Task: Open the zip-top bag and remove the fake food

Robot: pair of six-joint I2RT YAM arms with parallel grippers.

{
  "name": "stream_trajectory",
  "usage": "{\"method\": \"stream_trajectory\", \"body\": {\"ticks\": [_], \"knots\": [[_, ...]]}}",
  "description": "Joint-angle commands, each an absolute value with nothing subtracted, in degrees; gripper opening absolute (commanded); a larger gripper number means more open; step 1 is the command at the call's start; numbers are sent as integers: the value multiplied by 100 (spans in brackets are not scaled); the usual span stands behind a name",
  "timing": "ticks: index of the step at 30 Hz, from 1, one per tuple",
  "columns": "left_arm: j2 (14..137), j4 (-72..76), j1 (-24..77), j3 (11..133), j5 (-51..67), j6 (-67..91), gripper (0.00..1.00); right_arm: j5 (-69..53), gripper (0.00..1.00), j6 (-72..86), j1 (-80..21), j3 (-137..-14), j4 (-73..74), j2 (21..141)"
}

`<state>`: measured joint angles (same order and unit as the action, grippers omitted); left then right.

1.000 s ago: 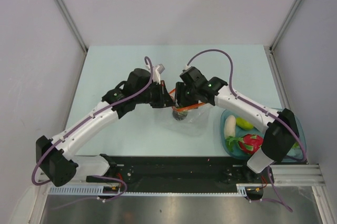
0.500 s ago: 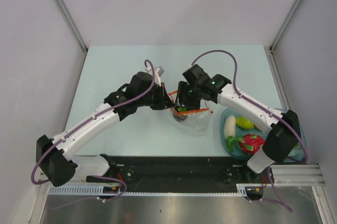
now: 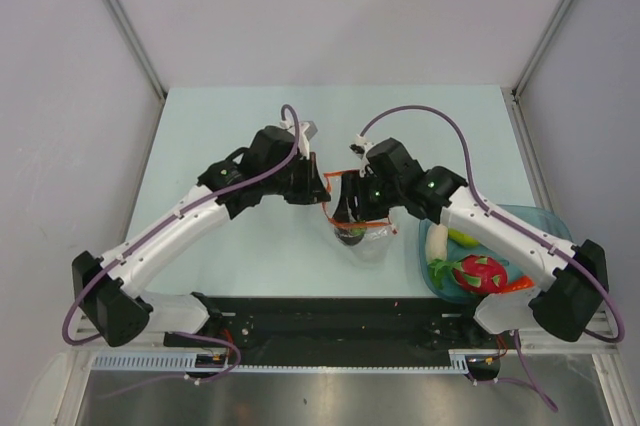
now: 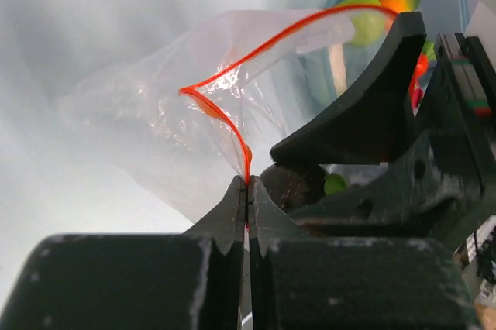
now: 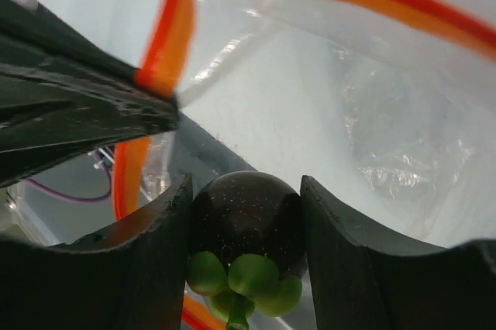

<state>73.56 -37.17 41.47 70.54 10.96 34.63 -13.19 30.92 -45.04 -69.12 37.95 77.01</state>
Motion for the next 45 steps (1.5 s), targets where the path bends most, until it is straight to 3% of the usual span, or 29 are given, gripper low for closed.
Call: {"method": "stream_trajectory", "body": {"ticks": [1, 10, 19, 25, 32, 39, 42, 45], "knots": [[7576, -3640, 4139, 7234, 1669, 3261, 0, -1231, 0, 2470, -4702, -7337, 3271, 7725], [7392, -3691, 4175, 6680, 1566, 3331, 0, -317, 0, 2014, -4720, -8419, 3305, 8165], [7497, -4157, 4061, 6864, 818, 3235, 0, -326, 0, 2206, -4720, -8323, 3462, 7498], [7409, -4052, 3763, 7092, 659, 3234, 0, 904, 0, 2943, -4273, -8420, 4261, 7085], [7444, -4034, 3437, 7409, 685, 3085, 0, 1626, 1, 3612, -2709, -7806, 5790, 6250], [7620, -3885, 3314, 7567, 1098, 3067, 0, 650, 4, 3349, 451, -6531, 6635, 5459], [7620, -3797, 3313, 7471, 1239, 3067, 0, 896, 6, 3261, 1210, -6258, 6741, 5344], [7646, -3805, 3313, 7523, 1397, 3059, 0, 1449, 8, 3445, 1265, -6205, 6855, 5510]]}}
